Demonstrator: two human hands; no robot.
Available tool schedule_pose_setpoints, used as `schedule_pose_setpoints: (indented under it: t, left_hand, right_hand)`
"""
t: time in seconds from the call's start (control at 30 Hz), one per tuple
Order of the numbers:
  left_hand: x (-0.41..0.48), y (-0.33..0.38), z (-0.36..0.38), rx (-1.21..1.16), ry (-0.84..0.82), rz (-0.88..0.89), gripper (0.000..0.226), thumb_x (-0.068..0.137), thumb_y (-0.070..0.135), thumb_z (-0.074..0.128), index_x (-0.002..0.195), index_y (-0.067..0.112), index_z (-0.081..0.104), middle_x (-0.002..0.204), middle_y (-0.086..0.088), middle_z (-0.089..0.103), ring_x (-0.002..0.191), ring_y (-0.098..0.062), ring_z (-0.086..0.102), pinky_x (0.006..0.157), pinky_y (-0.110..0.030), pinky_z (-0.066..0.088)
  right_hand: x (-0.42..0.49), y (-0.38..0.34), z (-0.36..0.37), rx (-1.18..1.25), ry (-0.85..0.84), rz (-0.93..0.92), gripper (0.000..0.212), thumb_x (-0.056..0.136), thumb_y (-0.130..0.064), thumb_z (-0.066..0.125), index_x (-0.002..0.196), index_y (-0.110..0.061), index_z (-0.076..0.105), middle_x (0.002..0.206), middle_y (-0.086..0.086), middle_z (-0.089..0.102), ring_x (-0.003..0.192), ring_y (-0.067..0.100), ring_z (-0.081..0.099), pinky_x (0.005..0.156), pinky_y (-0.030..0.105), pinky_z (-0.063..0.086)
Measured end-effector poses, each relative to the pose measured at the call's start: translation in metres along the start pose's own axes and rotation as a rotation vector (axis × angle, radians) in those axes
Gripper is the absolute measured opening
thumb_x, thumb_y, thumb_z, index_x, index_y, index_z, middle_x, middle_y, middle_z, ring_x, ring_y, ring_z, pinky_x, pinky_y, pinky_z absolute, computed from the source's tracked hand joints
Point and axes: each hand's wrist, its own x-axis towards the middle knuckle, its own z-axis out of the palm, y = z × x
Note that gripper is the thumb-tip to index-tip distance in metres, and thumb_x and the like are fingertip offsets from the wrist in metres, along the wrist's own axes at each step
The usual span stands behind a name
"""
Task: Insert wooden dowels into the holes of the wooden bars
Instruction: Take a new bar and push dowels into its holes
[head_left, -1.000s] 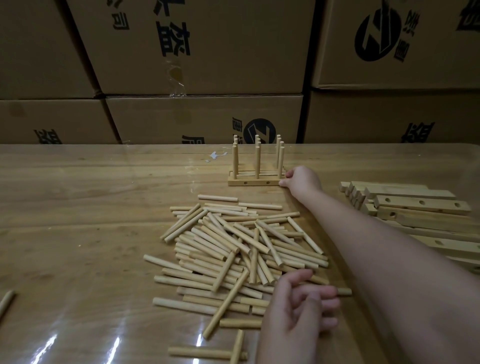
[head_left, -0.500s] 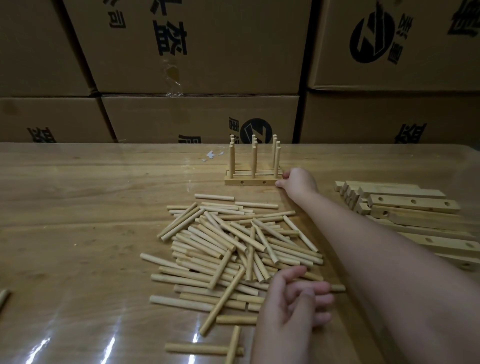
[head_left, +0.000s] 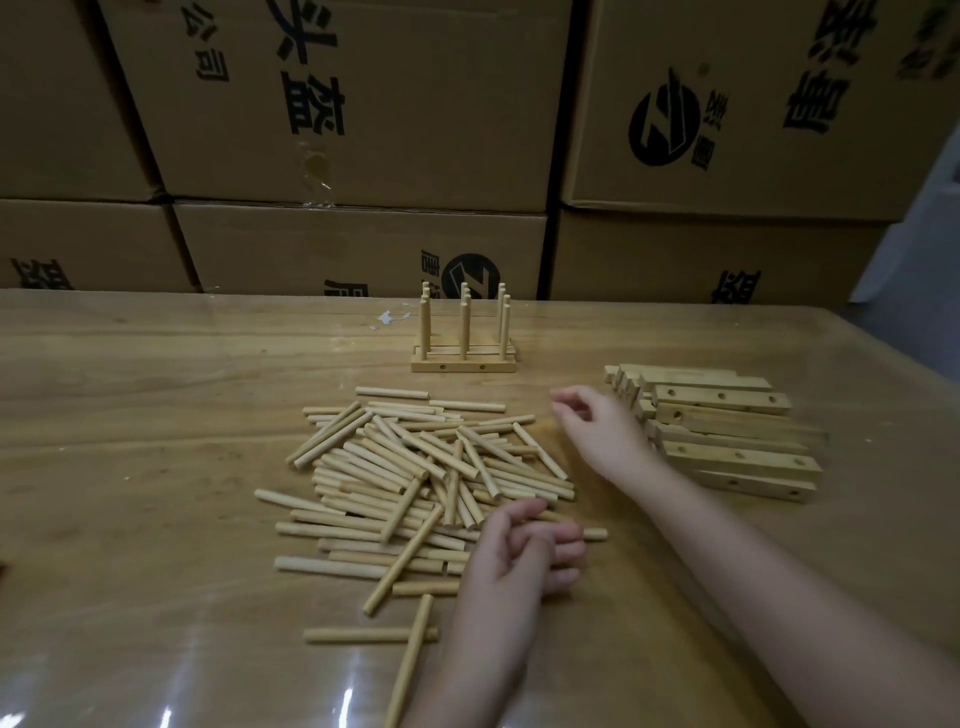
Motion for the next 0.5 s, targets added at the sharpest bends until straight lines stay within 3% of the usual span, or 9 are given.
schedule_pose_setpoints:
  t: [0.13, 0.33, 0.4, 0.5]
  left_hand:
    - [-0.003, 0.002, 0.001, 0.035, -0.013, 0.017, 0.017, 0.095, 0.000, 0.044, 0.103, 0.009, 0.056, 0.087, -0.011, 0.074, 0.077, -0.017, 0.071, 0.064, -0.022, 0.056]
    - [-0.002, 0.002, 0.000, 0.071, -0.027, 0.023, 0.015, 0.096, 0.000, 0.045, 0.103, 0.008, 0.056, 0.088, -0.012, 0.073, 0.078, -0.018, 0.070, 0.063, -0.022, 0.056]
    - [-0.001, 0.000, 0.000, 0.086, -0.037, 0.027, 0.015, 0.096, 0.001, 0.045, 0.103, 0.009, 0.056, 0.084, -0.008, 0.074, 0.077, -0.017, 0.070, 0.062, -0.022, 0.056]
    - [-0.001, -0.002, 0.000, 0.107, -0.052, 0.037, 0.015, 0.097, 0.002, 0.044, 0.102, 0.010, 0.056, 0.080, -0.005, 0.074, 0.074, -0.016, 0.070, 0.062, -0.023, 0.056]
  right_hand:
    - [-0.054, 0.012, -0.022, 0.168, 0.011, 0.036, 0.013, 0.092, -0.022, 0.055, 0.095, -0.027, 0.066, 0.090, -0.009, 0.067, 0.083, 0.009, 0.061, 0.074, 0.025, 0.049]
    - [-0.095, 0.037, -0.057, 0.258, -0.012, 0.151, 0.019, 0.094, -0.015, 0.051, 0.090, -0.018, 0.069, 0.082, 0.000, 0.068, 0.074, 0.009, 0.060, 0.063, 0.017, 0.047]
    - [-0.098, 0.051, -0.069, 0.134, 0.065, 0.117, 0.017, 0.093, -0.017, 0.052, 0.092, -0.016, 0.069, 0.086, -0.003, 0.066, 0.080, 0.011, 0.060, 0.066, 0.020, 0.047]
    - [-0.100, 0.068, -0.077, -0.152, 0.337, 0.010, 0.013, 0.090, -0.017, 0.056, 0.094, -0.018, 0.068, 0.096, -0.006, 0.058, 0.095, 0.016, 0.053, 0.072, 0.023, 0.037]
